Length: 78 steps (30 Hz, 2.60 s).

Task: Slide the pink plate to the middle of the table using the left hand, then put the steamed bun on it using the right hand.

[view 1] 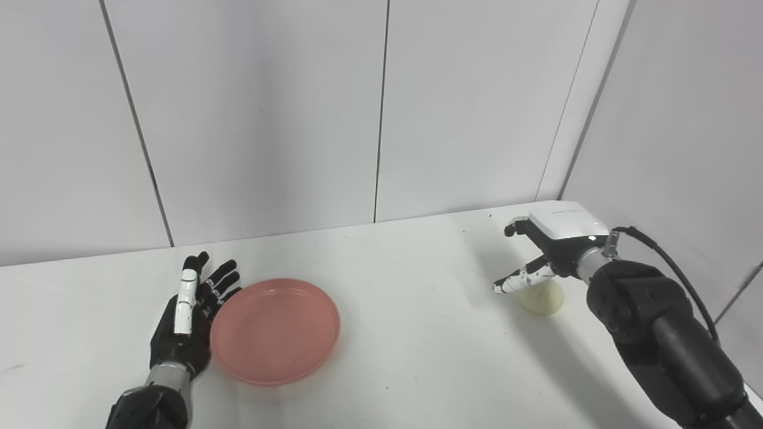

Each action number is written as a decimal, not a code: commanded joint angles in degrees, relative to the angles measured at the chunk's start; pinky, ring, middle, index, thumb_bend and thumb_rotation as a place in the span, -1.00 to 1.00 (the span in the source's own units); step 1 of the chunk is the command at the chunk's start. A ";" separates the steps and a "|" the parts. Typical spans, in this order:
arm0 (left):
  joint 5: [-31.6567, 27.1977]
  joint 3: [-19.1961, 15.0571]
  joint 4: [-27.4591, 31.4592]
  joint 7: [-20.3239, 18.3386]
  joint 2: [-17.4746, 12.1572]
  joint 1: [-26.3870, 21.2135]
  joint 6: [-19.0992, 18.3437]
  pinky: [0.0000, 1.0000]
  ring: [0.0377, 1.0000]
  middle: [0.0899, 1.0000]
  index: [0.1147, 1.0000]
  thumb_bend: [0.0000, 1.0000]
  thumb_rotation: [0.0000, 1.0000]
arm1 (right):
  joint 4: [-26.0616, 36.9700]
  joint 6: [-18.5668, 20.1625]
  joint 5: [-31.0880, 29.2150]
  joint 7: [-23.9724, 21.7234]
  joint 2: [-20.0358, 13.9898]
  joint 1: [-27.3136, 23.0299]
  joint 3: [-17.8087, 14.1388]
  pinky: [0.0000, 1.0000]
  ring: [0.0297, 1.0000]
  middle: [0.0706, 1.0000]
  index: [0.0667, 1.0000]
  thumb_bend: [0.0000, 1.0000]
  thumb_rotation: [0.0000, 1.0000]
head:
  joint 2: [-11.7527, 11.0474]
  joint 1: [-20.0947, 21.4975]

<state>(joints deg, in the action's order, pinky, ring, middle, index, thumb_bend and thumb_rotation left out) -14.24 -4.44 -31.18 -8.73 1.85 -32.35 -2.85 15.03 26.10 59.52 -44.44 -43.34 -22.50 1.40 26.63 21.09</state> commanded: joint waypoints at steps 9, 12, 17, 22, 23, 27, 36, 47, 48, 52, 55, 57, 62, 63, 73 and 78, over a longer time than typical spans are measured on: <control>1.13 0.58 0.05 -0.04 -0.41 -0.08 -1.38 0.61 0.69 0.64 1.00 0.31 0.74 | -6.18 0.57 0.61 -1.42 -2.17 -1.29 -2.09 0.26 0.60 0.70 0.54 1.00 0.06 | 0.23 -0.10; 1.42 0.67 -0.04 -0.12 -0.49 -0.10 -1.40 0.59 0.68 0.64 1.00 0.33 0.74 | -7.97 0.52 0.21 -0.47 -2.45 -1.16 -1.91 0.29 0.62 0.70 0.54 1.00 0.01 | 0.23 -0.10; 1.35 0.75 -0.13 -0.81 -0.65 -0.10 -1.37 0.61 0.69 0.65 1.00 0.33 0.74 | -10.48 0.70 1.24 0.22 -2.22 -1.50 -1.46 0.31 0.62 0.70 0.55 1.00 -0.06 | 0.29 -0.08; 1.46 0.82 -0.22 -0.98 -0.76 -0.11 -1.60 0.61 0.68 0.66 1.00 0.34 0.73 | -11.54 0.59 -0.02 0.79 -1.73 -1.60 -1.46 0.28 0.62 0.70 0.55 1.00 -0.08 | 0.38 -0.10; 1.47 0.83 -0.17 -0.91 -0.74 -0.09 -1.70 0.61 0.68 0.65 1.00 0.34 0.73 | -11.76 0.52 -0.48 1.26 -1.65 -1.56 -1.34 0.28 0.62 0.70 0.55 1.00 -0.08 | 0.41 -0.16; 1.82 1.06 -0.34 -0.68 -0.76 -0.08 -1.60 0.61 0.67 0.64 1.00 0.35 0.72 | -12.52 0.21 -1.97 3.88 -1.19 -1.24 -1.04 0.26 0.60 0.69 0.54 1.00 -0.06 | 0.45 -0.37; 2.06 1.82 -0.87 -1.43 -1.32 -0.22 -1.56 0.62 0.69 0.65 1.00 0.35 0.76 | -15.59 -1.83 -5.65 10.31 -1.59 -0.86 0.64 0.25 0.57 0.69 0.53 1.00 -0.06 | 0.64 -0.66; 2.48 2.10 -0.33 -1.50 -1.45 0.04 -2.40 0.63 0.69 0.66 1.00 0.35 0.76 | -19.33 -1.34 -6.95 17.52 -1.04 -0.54 2.99 0.24 0.55 0.63 0.49 1.00 -0.08 | 0.97 -0.81; 2.49 2.18 -0.50 -1.63 -1.49 -0.02 -2.35 0.63 0.68 0.66 1.00 0.35 0.76 | -19.61 -1.15 -6.95 17.45 -1.11 -0.63 3.29 0.24 0.55 0.63 0.49 1.00 -0.09 | 0.94 -0.87; 2.75 2.56 -0.93 -1.86 -1.68 -0.19 -2.23 0.62 0.70 0.67 1.00 0.33 0.80 | -20.24 -0.83 -7.06 17.63 -1.21 -0.59 3.75 0.28 0.57 0.65 0.49 1.00 -0.10 | 0.92 -0.93; 2.72 2.82 -1.18 -2.30 -1.89 -0.25 -2.13 0.62 0.70 0.66 1.00 0.30 0.81 | -20.55 -0.66 -6.94 17.47 -1.29 -0.43 4.02 0.27 0.57 0.65 0.48 1.00 -0.08 | 1.02 -1.00; 2.73 2.94 -1.27 -2.41 -1.92 -0.24 -2.14 0.62 0.69 0.66 1.00 0.28 0.81 | -20.39 -0.48 -7.03 17.26 -1.28 -0.27 4.03 0.26 0.57 0.65 0.48 1.00 -0.07 | 1.06 -0.98; 2.51 3.05 -1.38 -2.70 -1.95 -0.18 -2.32 0.62 0.67 0.63 1.00 0.26 0.81 | -19.35 -0.15 -7.40 16.91 -1.13 0.13 4.00 0.30 0.63 0.69 0.48 1.00 -0.08 | 1.14 -0.87; 2.51 3.06 -1.40 -2.74 -1.94 -0.18 -2.33 0.62 0.67 0.63 1.00 0.26 0.81 | -19.24 -0.15 -7.48 16.89 -1.14 0.16 4.02 0.30 0.63 0.69 0.48 1.00 -0.08 | 1.14 -0.95; 2.62 3.14 -1.39 -2.62 -1.71 -0.26 -3.07 0.59 0.65 0.60 1.00 0.29 0.80 | -17.23 0.66 -7.47 15.34 -1.21 0.33 3.90 0.14 0.40 0.52 0.44 1.00 -0.12 | 1.27 -1.13; 2.49 3.11 -1.94 -2.88 -1.77 -0.43 -2.98 0.58 0.64 0.58 1.00 0.28 0.79 | -16.70 0.76 -6.88 13.00 -1.02 0.10 3.51 -0.25 -0.13 0.03 0.36 0.94 -0.33 | 1.29 -1.17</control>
<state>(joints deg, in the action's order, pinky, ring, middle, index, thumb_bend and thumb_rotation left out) -12.00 -1.55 -31.84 -11.36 0.24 -32.80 -3.43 -3.04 26.18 52.30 -30.82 -42.99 -21.02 5.61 27.86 19.95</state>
